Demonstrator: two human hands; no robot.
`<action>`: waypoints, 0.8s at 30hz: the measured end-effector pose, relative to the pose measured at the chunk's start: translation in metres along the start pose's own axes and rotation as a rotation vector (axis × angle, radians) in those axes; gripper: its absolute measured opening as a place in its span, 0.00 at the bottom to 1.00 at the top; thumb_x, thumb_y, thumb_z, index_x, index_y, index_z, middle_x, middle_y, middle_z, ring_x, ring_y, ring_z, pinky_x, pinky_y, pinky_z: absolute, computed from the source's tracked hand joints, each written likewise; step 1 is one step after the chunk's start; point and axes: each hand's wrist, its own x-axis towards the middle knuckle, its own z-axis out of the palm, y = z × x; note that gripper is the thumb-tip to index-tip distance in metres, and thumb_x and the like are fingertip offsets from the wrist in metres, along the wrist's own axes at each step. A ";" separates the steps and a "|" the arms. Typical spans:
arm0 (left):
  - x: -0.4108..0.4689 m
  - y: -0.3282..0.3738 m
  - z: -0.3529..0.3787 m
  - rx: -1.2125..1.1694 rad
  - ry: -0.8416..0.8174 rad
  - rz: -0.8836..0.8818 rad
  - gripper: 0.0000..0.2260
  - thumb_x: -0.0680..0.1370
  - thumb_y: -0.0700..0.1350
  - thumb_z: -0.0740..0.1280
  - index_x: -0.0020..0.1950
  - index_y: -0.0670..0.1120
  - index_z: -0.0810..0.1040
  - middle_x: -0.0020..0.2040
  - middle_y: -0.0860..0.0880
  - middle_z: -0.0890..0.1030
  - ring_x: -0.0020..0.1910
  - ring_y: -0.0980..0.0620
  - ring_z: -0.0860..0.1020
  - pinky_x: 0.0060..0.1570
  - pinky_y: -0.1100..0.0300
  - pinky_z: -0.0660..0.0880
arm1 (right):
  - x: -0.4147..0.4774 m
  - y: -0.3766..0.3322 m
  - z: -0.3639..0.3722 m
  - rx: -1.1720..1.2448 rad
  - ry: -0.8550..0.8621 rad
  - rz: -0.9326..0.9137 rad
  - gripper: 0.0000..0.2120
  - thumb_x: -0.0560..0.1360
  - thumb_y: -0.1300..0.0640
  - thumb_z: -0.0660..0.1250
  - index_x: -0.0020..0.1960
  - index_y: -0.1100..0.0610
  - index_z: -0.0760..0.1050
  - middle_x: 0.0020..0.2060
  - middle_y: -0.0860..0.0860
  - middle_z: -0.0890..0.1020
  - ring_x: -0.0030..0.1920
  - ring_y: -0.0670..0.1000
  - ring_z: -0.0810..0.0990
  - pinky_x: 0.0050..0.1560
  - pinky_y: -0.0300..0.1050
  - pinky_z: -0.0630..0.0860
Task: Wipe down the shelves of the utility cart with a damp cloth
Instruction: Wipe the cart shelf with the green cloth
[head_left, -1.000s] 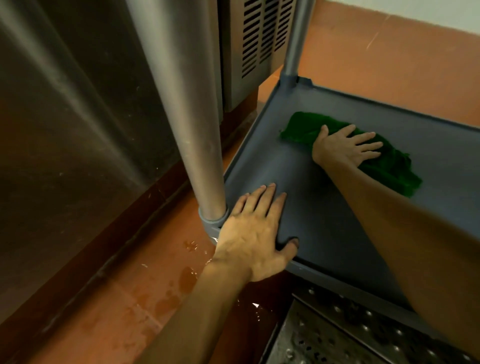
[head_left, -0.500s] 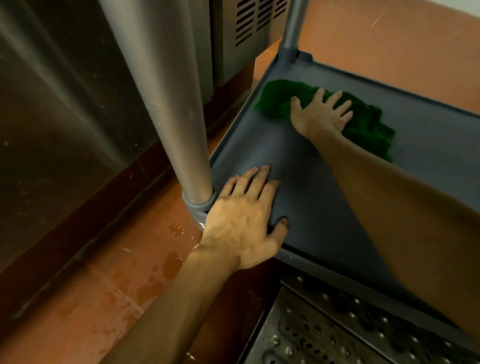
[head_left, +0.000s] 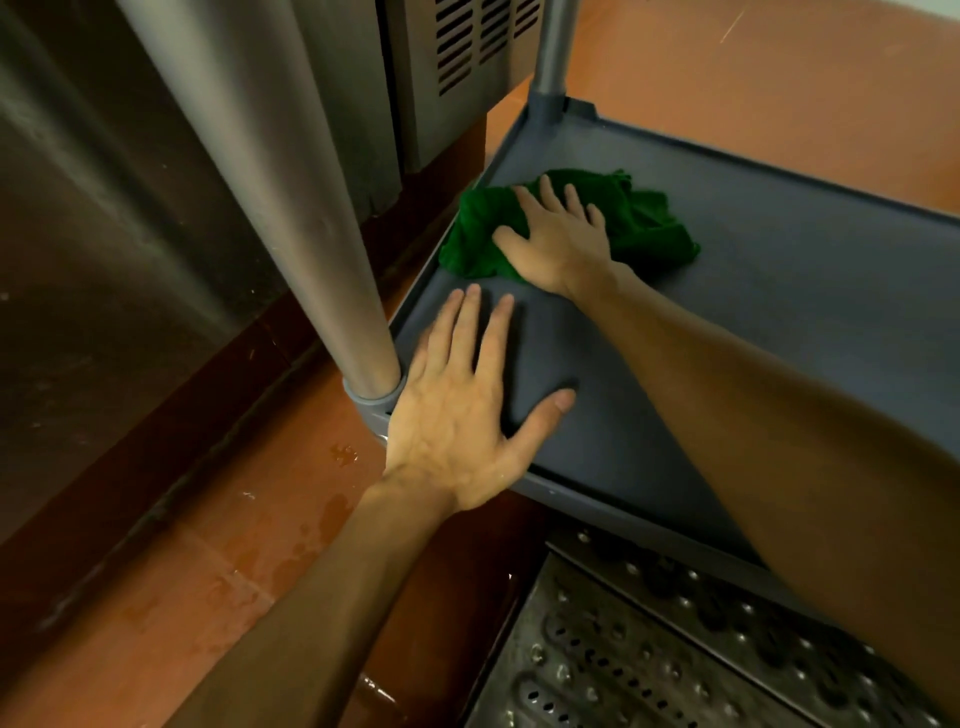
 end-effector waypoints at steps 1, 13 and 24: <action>0.000 0.000 0.000 0.009 0.002 -0.006 0.41 0.78 0.73 0.46 0.82 0.49 0.48 0.83 0.45 0.49 0.82 0.49 0.44 0.79 0.50 0.46 | -0.004 -0.002 0.000 -0.012 0.005 -0.035 0.35 0.77 0.34 0.49 0.80 0.46 0.49 0.80 0.51 0.48 0.79 0.58 0.46 0.76 0.59 0.45; -0.001 0.001 0.005 0.011 0.149 0.043 0.40 0.80 0.70 0.49 0.82 0.45 0.47 0.83 0.42 0.47 0.82 0.47 0.46 0.79 0.52 0.45 | -0.070 -0.023 0.010 -0.140 0.083 -0.340 0.31 0.79 0.43 0.56 0.79 0.47 0.51 0.79 0.50 0.53 0.79 0.54 0.50 0.76 0.55 0.51; 0.001 -0.003 0.011 -0.014 0.259 0.079 0.38 0.80 0.67 0.55 0.81 0.44 0.50 0.81 0.36 0.52 0.81 0.43 0.53 0.79 0.50 0.52 | -0.111 -0.032 0.012 -0.033 0.014 -0.374 0.29 0.80 0.41 0.49 0.79 0.45 0.51 0.80 0.47 0.52 0.79 0.49 0.47 0.77 0.52 0.47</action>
